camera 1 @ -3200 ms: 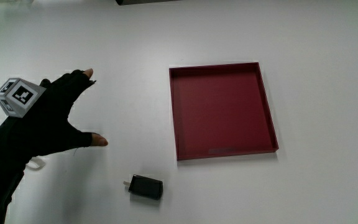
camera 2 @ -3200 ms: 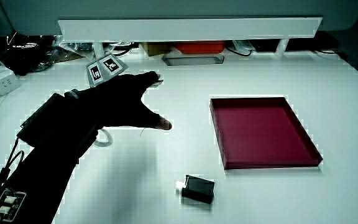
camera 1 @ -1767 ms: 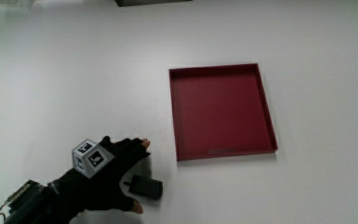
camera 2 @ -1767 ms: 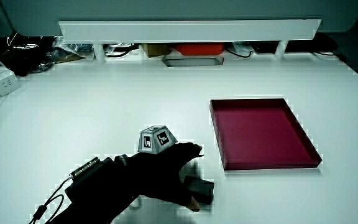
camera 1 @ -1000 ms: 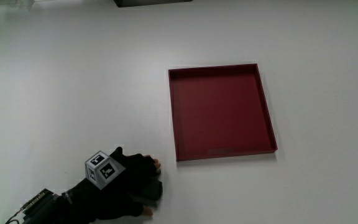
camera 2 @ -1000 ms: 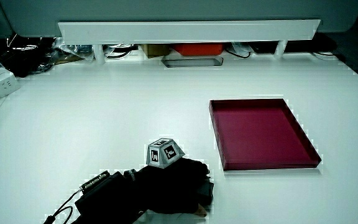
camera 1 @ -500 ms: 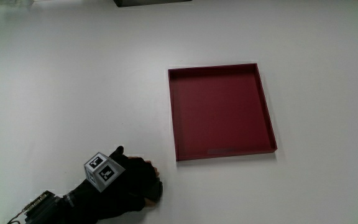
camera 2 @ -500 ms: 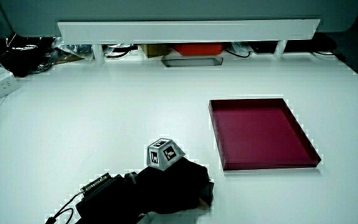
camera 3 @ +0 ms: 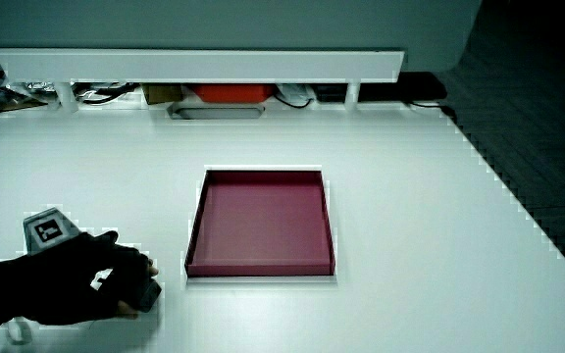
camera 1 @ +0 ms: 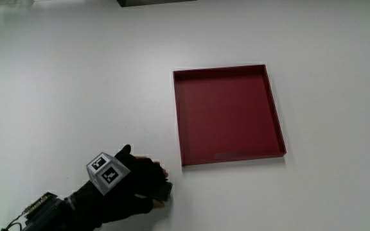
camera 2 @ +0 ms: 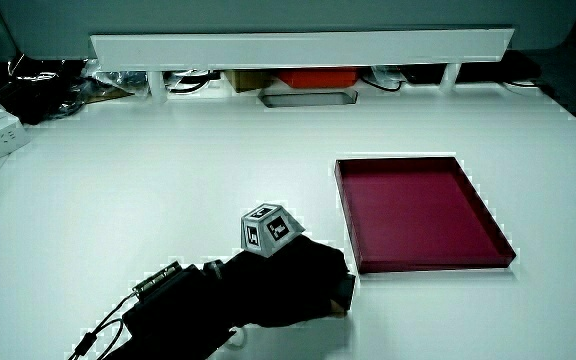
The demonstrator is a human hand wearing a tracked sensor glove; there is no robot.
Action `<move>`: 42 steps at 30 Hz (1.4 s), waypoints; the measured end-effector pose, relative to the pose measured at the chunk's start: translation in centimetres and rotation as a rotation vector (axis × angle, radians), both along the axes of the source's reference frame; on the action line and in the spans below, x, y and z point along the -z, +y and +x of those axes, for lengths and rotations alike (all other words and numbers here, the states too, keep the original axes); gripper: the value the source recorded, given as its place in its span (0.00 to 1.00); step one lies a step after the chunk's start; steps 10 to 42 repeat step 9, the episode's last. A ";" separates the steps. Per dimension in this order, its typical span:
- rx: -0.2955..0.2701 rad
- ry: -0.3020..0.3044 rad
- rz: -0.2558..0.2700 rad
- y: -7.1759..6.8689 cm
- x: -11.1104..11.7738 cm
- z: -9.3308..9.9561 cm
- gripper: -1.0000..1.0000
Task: Pick charger from desk
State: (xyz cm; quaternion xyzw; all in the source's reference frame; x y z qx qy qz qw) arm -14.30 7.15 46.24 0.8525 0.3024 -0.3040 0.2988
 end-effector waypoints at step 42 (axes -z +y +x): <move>0.035 0.126 0.046 -2.7 1.8 1.3 1.00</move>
